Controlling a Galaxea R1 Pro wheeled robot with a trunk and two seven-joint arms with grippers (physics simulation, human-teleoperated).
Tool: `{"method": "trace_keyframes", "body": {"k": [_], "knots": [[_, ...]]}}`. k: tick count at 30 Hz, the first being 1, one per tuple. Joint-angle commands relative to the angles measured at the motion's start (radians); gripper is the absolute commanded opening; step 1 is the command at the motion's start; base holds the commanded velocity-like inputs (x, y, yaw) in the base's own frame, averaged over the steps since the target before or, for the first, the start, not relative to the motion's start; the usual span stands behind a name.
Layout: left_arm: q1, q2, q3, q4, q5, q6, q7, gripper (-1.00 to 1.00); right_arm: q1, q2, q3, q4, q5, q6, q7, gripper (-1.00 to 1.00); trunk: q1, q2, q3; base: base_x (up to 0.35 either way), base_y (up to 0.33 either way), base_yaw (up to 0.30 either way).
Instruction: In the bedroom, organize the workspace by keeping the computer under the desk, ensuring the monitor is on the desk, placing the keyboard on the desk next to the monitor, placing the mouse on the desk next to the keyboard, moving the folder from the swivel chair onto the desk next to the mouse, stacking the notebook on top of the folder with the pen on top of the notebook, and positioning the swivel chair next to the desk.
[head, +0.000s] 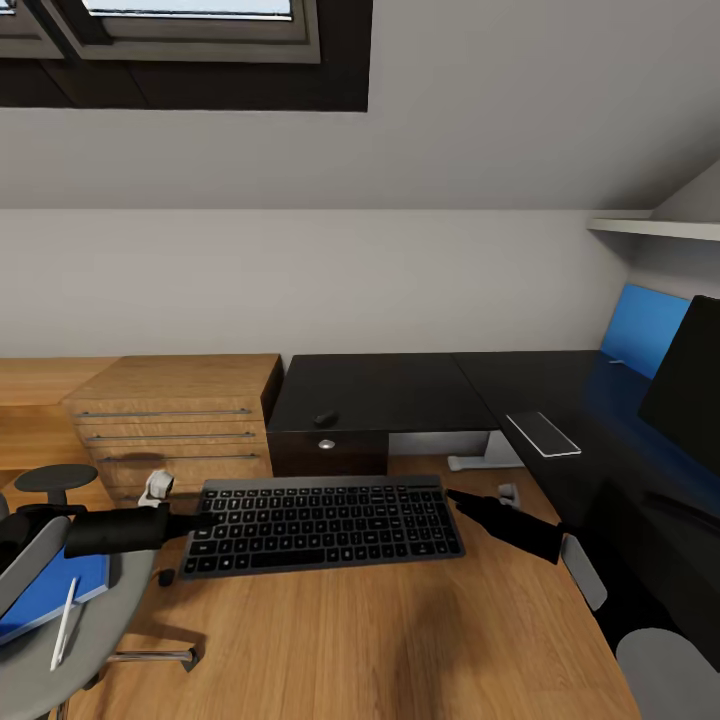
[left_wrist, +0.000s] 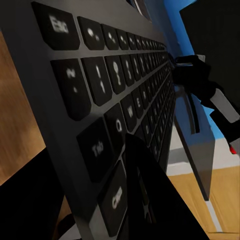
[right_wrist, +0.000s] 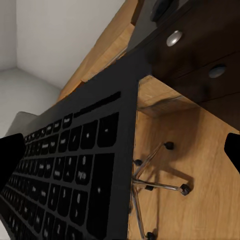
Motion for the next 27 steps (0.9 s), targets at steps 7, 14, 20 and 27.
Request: {"method": "trace_keyframes", "body": {"k": [7,14,20,27], "knots": [[-0.001,0.001,0.003,0.000,0.003,0.005,-0.001,-1.00,-0.001,0.011,0.004,0.068,-0.005,0.005,0.002,1.00,0.000,-0.001,-0.001,0.000,0.000,0.000],[-0.001,0.002,0.007,-0.001,0.003,0.005,0.000,-1.00,-0.001,0.024,0.001,0.094,-0.049,0.006,0.001,1.00,0.000,-0.001,-0.001,0.000,0.000,0.000],[-0.001,0.002,0.009,-0.002,0.003,0.007,0.002,-1.00,-0.001,0.026,0.006,0.106,-0.078,0.007,0.000,1.00,0.000,-0.001,-0.001,0.000,0.000,0.000],[-0.001,0.001,0.008,-0.003,0.003,0.007,0.005,-1.00,-0.001,0.035,0.008,0.108,-0.082,0.007,0.000,1.00,0.000,-0.001,-0.001,0.000,0.000,0.000]]}}
